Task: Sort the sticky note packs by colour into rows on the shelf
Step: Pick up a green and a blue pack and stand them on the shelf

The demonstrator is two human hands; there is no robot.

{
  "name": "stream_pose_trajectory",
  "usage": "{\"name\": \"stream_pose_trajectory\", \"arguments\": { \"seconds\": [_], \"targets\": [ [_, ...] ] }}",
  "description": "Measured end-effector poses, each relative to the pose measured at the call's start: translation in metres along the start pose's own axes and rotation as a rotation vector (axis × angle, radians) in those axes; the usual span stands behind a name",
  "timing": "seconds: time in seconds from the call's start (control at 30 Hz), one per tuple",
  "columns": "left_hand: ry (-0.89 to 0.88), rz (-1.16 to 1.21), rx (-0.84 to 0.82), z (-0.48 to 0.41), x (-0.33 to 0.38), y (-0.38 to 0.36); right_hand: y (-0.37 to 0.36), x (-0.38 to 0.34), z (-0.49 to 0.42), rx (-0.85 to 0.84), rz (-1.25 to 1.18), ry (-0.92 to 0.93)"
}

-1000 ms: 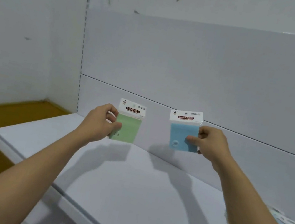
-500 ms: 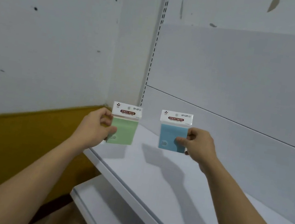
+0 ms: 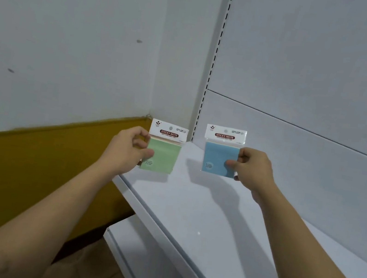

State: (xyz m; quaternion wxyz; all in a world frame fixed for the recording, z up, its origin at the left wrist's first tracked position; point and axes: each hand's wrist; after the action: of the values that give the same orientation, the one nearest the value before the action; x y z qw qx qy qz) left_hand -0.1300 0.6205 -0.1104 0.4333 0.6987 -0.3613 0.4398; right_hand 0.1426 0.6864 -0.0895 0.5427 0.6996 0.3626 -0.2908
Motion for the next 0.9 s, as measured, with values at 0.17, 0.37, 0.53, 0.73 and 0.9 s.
{"name": "stream_pose_trajectory", "arguments": {
  "seconds": [0.17,0.37,0.53,0.73,0.9],
  "targets": [
    [0.006,-0.036,-0.042,-0.047,0.001,-0.029,-0.005,0.026,-0.038,0.040,-0.060,-0.046],
    [-0.029,-0.019,-0.069,-0.091,0.005,-0.064,0.010,0.054,-0.073,0.101,-0.073,-0.080],
    [-0.071,-0.013,-0.096,-0.122,0.008,-0.083,0.015,0.065,-0.088,0.140,-0.065,-0.109],
    [-0.086,-0.008,-0.131,-0.161,-0.016,-0.102,-0.001,0.068,-0.102,0.164,-0.015,-0.138],
    [-0.055,0.042,-0.185,-0.198,-0.042,-0.116,-0.022,0.068,-0.105,0.207,0.033,-0.189]
  ]
}}
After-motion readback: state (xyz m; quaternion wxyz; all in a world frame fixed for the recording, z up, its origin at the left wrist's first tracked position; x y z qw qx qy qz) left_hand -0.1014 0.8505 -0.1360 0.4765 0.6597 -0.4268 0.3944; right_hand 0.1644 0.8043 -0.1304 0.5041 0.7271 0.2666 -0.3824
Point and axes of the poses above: each hand's wrist, its own z-axis away from the middle knuckle, its own y-axis out of the back of the hand, x = y × z, and after that the axes turned 3 degrees about z, right-handed
